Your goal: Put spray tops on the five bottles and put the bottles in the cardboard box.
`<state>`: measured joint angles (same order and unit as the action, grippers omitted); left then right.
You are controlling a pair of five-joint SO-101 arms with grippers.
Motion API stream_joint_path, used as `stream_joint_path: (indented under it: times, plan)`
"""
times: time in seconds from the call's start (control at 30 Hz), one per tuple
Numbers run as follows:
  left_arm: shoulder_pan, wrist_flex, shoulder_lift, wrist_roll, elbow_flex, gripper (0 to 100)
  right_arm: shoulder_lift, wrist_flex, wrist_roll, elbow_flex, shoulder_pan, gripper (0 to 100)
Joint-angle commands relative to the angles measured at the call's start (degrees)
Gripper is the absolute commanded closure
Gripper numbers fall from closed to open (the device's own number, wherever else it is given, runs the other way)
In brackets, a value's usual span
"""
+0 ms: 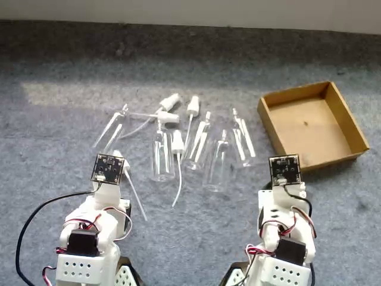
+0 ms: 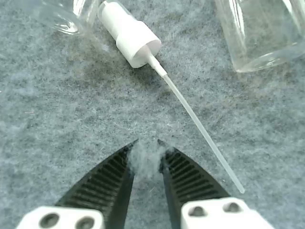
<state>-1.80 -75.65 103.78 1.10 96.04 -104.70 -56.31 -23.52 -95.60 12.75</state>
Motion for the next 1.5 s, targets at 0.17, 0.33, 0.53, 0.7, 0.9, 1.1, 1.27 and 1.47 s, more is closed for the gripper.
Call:
stream_joint_path:
  times: [0.17, 0.33, 0.53, 0.7, 0.9, 1.1, 1.27, 1.47]
  plan:
    - [0.6, -0.2, 0.4, 0.3, 1.1, 97, -0.1, -11.0, -1.4, 19.9, 2.0, 92.6]
    - [0.6, -0.2, 0.4, 0.3, 1.1, 97, 10.2, -15.3, -7.3, 30.5, 2.2, 81.3]
    - [0.6, -0.2, 0.4, 0.3, 1.1, 97, 33.1, -20.6, -6.9, 46.2, 2.1, 81.3]
    - [0.6, -0.2, 0.4, 0.3, 1.1, 97, 50.1, -24.4, -1.7, 57.6, -0.3, 81.3]
    - [0.6, -0.2, 0.4, 0.3, 1.1, 97, 65.5, -30.3, 0.6, 68.8, -11.2, 81.1]
    - [0.6, -0.2, 0.4, 0.3, 1.1, 97, 79.8, -29.8, 6.9, 77.9, -20.4, 81.0]
    - [0.6, -0.2, 0.4, 0.3, 1.1, 97, 93.6, -28.0, 10.3, 87.3, -22.9, 75.0]
    - [0.6, -0.2, 0.4, 0.3, 1.1, 97, 111.0, -28.0, 10.2, 103.2, -23.0, 69.1]
